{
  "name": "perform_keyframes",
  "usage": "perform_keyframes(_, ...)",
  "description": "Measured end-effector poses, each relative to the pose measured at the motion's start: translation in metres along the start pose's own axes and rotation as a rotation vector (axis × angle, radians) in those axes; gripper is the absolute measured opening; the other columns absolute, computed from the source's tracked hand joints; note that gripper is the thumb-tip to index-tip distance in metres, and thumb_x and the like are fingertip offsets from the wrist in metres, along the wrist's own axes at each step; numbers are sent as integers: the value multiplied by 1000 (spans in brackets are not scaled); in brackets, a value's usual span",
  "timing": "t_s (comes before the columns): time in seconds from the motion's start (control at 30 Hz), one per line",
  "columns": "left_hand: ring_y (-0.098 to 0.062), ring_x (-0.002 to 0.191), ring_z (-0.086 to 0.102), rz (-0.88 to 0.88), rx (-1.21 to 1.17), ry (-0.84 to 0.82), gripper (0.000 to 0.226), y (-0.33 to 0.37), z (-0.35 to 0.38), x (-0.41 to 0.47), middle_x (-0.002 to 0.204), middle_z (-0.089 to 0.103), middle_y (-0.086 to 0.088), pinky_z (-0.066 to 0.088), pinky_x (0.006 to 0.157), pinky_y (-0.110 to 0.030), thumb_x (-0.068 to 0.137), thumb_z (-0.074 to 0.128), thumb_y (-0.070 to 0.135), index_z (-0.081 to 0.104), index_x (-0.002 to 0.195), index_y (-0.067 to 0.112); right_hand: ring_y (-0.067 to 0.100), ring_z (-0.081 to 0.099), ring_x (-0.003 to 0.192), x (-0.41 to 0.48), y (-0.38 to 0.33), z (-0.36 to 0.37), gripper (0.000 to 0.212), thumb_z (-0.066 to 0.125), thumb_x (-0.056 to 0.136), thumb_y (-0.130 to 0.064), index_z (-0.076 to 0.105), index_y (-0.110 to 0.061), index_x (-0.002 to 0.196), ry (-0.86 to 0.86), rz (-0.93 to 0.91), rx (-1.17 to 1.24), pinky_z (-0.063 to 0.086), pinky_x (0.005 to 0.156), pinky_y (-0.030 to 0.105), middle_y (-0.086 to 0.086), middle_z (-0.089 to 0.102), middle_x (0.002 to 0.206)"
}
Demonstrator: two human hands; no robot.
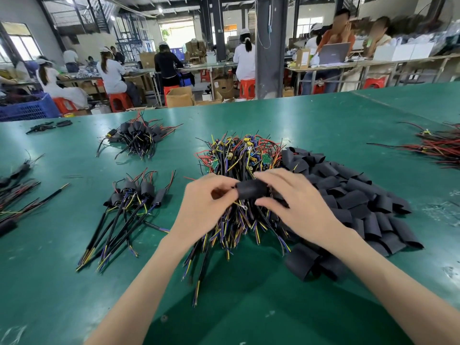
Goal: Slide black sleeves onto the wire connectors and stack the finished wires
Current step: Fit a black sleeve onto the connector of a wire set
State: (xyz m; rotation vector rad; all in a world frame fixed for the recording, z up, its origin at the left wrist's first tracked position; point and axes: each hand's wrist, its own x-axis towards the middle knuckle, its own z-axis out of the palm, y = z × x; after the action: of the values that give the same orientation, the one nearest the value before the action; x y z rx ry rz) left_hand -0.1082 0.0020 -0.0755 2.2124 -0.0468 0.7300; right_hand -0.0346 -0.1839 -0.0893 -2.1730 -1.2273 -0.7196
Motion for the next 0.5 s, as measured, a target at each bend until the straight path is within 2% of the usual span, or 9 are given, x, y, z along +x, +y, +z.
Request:
perform_keyframes(0.07,-7,76,61,-17,49,138,21,-8,-14,8,83,69,8,45,74,-20,81,69,7,73,93,24,30,60,101,4,13,-7,38,63,88,-28,60,-7,120,113,82,-86,46,86,45,9,63,115)
perform_keyframes(0.13,-20,85,63,-42,120,338,22,-21,-35,18,90,69,1,48,84,-32,82,67,6,72,100,18,34,58,100,7,30,-15,30,59,91,-22,60,-7,117,209,228,-174,42,84,45,12,62,111)
perform_keyframes(0.17,-25,86,63,-61,167,439,22,-29,-48,22,91,67,-1,47,86,-34,82,66,6,71,101,16,36,57,100,6,40,-18,27,57,92,-17,59,-7,117,221,310,-218,40,84,45,13,61,110)
perform_keyframes(0.23,-28,89,61,-160,264,581,20,-51,-70,26,88,67,-6,42,85,-30,83,63,8,71,101,13,37,53,102,3,56,-20,26,53,91,-10,59,-9,116,183,454,-276,37,84,44,14,58,111)
perform_keyframes(0.3,-31,94,60,-313,345,604,18,-75,-87,26,91,70,-12,40,86,-31,85,59,11,71,100,10,37,51,104,0,68,-20,27,51,89,-6,59,-9,115,114,550,-312,37,84,44,15,57,113)
perform_keyframes(0.37,-36,100,59,-453,385,566,22,-93,-94,22,97,69,-19,43,93,-38,86,56,7,70,103,4,37,49,106,-2,76,-18,31,50,89,-6,58,-10,119,27,589,-340,37,85,45,14,57,117)
perform_keyframes(0.5,-47,102,52,-684,532,496,35,-103,-93,8,115,54,-30,42,92,-46,84,50,-3,62,117,2,30,46,116,-3,79,-8,34,48,94,-16,53,-18,127,-160,527,-357,36,92,44,5,56,127)
